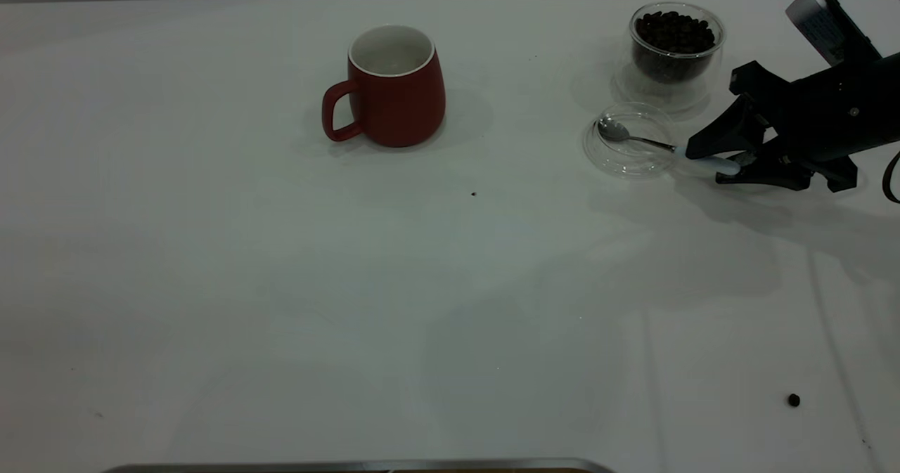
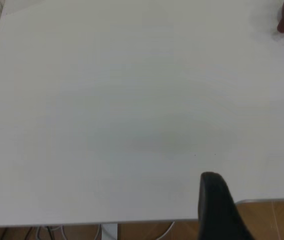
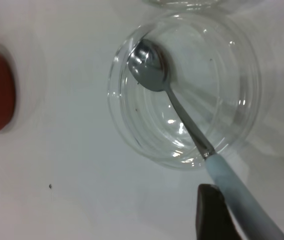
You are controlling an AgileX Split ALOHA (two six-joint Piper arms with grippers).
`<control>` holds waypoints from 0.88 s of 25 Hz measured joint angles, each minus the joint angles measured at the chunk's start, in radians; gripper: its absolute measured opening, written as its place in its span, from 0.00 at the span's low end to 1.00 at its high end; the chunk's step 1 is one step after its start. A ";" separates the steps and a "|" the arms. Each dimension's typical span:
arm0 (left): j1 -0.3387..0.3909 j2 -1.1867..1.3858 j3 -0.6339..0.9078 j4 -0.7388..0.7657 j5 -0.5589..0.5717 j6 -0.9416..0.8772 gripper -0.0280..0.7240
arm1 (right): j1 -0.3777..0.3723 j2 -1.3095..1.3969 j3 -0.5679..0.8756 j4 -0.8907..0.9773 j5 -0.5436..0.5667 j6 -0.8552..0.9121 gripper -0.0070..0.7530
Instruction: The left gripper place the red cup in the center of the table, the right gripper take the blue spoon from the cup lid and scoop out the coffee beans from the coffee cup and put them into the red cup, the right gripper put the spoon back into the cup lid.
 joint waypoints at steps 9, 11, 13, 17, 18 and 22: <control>0.000 0.000 0.000 0.000 0.000 0.000 0.63 | 0.000 -0.143 0.000 -0.063 -0.205 -0.008 0.69; 0.000 0.000 0.000 0.000 0.000 0.000 0.63 | 0.000 -0.192 0.001 -0.081 -0.217 -0.008 0.69; 0.000 0.000 0.000 0.000 0.000 0.000 0.63 | 0.000 -0.264 0.003 -0.119 -0.205 0.013 0.69; 0.000 0.000 0.000 0.000 0.000 0.000 0.63 | 0.000 -0.500 0.009 -0.355 -0.137 0.180 0.69; 0.000 0.000 0.000 0.000 0.000 0.000 0.63 | 0.000 -0.566 0.009 -0.438 -0.112 0.237 0.69; 0.000 0.000 0.000 0.000 0.000 0.001 0.63 | 0.000 -0.865 0.009 -0.879 0.064 0.595 0.69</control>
